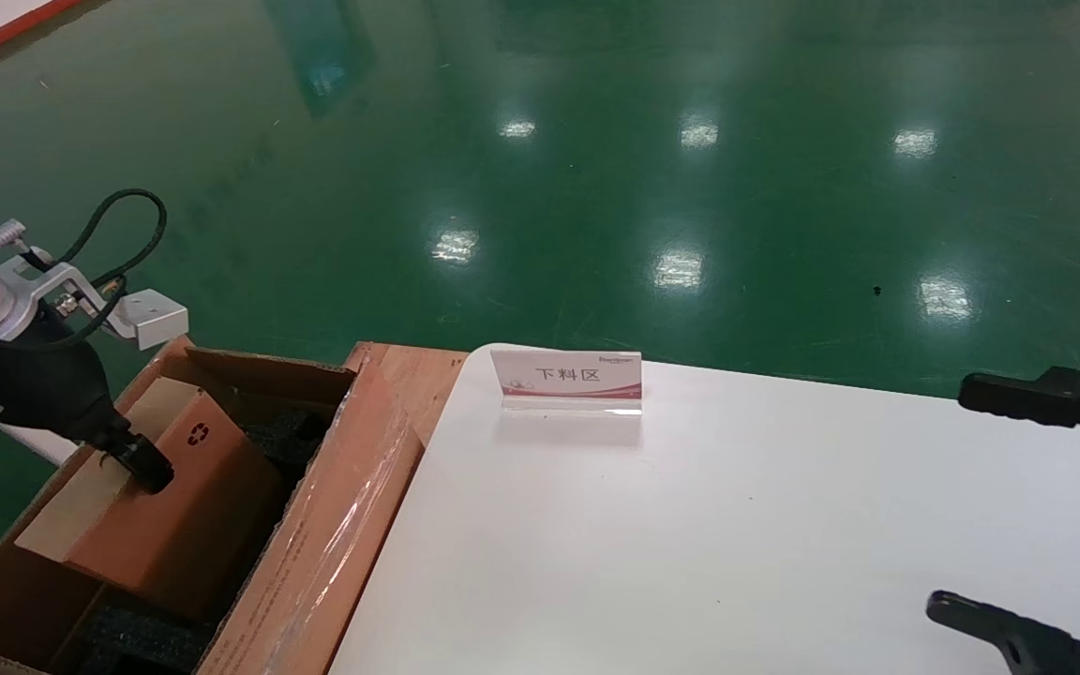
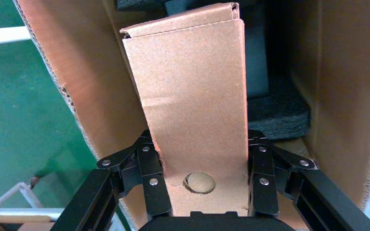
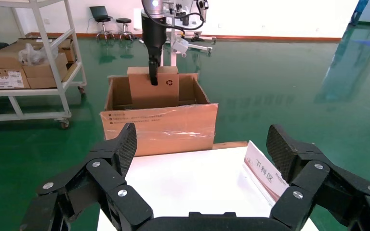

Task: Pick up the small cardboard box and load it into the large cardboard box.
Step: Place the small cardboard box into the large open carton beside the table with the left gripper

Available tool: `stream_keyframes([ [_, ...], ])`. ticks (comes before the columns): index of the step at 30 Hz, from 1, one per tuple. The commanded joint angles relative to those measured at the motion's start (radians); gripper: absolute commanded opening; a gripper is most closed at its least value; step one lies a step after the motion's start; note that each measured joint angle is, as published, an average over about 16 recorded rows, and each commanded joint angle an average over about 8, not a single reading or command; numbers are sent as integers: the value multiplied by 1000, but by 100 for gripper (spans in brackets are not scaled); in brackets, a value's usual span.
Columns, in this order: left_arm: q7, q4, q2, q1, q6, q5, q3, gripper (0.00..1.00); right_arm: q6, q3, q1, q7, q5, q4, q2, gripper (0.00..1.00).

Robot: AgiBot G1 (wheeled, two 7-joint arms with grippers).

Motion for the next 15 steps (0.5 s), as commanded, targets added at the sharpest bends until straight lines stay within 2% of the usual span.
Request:
stream_keyframes([
  [1,11,15,6,16,-6,0,0,0,0,0,0,0,0,0,0,100],
  [15,18,82,58,91,-56,41,17,0,0,-1,0,0,1,0,0,100],
])
